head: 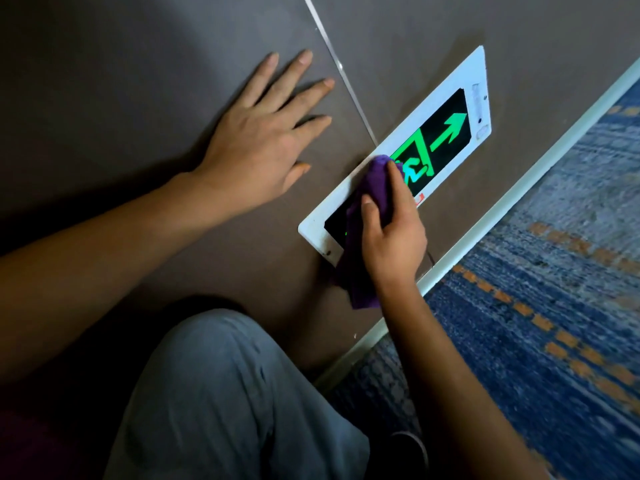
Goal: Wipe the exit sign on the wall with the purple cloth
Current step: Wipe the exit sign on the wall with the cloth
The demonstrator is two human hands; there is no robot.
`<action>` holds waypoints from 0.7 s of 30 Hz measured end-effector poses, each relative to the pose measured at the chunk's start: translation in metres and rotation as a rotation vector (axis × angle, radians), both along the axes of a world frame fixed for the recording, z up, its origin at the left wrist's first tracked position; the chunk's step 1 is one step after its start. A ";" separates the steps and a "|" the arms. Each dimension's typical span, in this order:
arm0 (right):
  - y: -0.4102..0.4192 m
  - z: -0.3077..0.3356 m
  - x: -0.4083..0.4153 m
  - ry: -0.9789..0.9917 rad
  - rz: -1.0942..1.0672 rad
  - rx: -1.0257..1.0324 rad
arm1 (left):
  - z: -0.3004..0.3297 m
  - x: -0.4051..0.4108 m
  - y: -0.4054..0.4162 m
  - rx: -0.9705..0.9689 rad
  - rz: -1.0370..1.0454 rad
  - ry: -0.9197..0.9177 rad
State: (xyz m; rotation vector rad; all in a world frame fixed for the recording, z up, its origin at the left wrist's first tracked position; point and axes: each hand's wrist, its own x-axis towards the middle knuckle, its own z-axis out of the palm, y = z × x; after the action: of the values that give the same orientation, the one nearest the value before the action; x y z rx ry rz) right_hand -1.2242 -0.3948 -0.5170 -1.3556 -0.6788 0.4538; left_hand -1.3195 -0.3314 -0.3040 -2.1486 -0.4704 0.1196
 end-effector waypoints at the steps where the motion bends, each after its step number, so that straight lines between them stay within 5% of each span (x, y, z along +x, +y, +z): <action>1: 0.004 0.003 0.000 -0.035 -0.002 -0.012 | 0.000 -0.002 -0.001 0.007 0.000 -0.005; 12: -0.041 -0.028 -0.089 -0.437 0.171 -0.007 | -0.001 -0.007 -0.002 0.037 0.003 0.029; 18: -0.039 -0.011 -0.067 -0.307 0.094 0.023 | -0.004 -0.010 -0.003 0.024 0.003 -0.003; 21: -0.027 0.004 -0.068 -0.423 0.062 0.027 | -0.005 -0.009 -0.005 0.019 0.001 -0.019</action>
State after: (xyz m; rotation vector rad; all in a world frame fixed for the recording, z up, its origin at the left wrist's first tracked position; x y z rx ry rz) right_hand -1.2920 -0.4221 -0.5125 -1.4214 -1.0721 0.2042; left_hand -1.3290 -0.3361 -0.3090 -2.1321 -0.4825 0.0948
